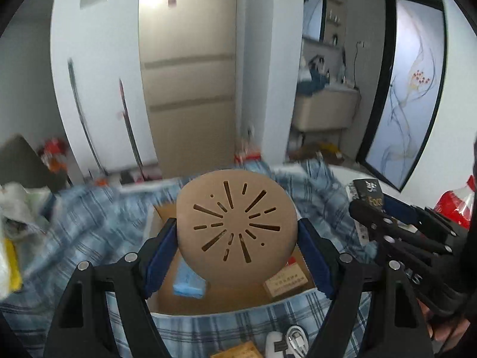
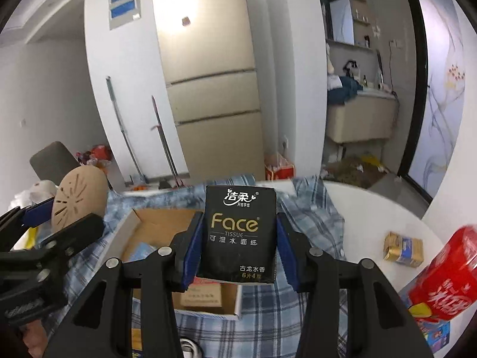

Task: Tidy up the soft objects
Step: 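Carry the tan disc over the box with the left tool while the right tool holds the tissue pack, then open the left tool to drop the tan disc into the box, then lower the black Face tissue pack into the box and open the right tool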

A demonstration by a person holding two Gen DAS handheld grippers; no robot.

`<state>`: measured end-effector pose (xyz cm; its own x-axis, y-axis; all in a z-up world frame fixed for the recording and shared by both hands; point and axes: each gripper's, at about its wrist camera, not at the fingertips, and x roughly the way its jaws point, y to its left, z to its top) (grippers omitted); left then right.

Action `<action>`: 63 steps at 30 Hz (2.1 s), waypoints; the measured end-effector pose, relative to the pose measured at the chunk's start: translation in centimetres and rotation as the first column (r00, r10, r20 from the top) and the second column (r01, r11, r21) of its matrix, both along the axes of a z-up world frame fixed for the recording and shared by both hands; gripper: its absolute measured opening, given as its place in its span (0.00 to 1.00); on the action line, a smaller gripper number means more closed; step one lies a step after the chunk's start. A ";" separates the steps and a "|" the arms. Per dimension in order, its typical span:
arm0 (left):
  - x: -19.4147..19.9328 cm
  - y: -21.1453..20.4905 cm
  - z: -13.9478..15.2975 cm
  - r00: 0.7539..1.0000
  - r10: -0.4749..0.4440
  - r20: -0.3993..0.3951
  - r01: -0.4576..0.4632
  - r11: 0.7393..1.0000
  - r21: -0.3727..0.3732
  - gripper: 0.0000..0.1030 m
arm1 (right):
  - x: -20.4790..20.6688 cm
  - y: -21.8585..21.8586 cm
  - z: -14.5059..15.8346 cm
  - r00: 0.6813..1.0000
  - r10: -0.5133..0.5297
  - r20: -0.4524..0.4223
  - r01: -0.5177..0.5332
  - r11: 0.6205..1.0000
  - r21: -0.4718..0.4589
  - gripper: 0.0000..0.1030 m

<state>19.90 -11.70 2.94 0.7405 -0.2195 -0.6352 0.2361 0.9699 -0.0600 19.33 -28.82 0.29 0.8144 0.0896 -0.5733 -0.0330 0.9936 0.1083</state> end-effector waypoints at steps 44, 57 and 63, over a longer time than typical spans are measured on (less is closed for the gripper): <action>4.5 1.9 -9.0 0.960 -0.098 -0.264 0.073 0.992 -0.103 0.82 | 2.1 -0.5 -4.9 0.992 -0.036 -0.117 0.026 0.996 -0.082 0.45; 2.1 1.8 -5.8 1.000 0.005 -0.010 -0.005 0.999 0.044 0.89 | 2.1 -0.6 -4.8 0.992 -0.010 -0.126 0.005 0.999 -0.038 0.45; 1.7 4.1 -4.1 0.995 0.047 0.084 -0.045 0.999 -0.024 0.93 | 2.6 0.3 -4.3 0.993 0.003 -0.122 -0.007 0.999 -0.032 0.45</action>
<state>21.60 -7.57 -1.12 0.8009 -0.1978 -0.5653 0.1968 0.9784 -0.0635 21.91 -28.50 -3.96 0.7377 0.0734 -0.6711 -0.0270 0.9965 0.0793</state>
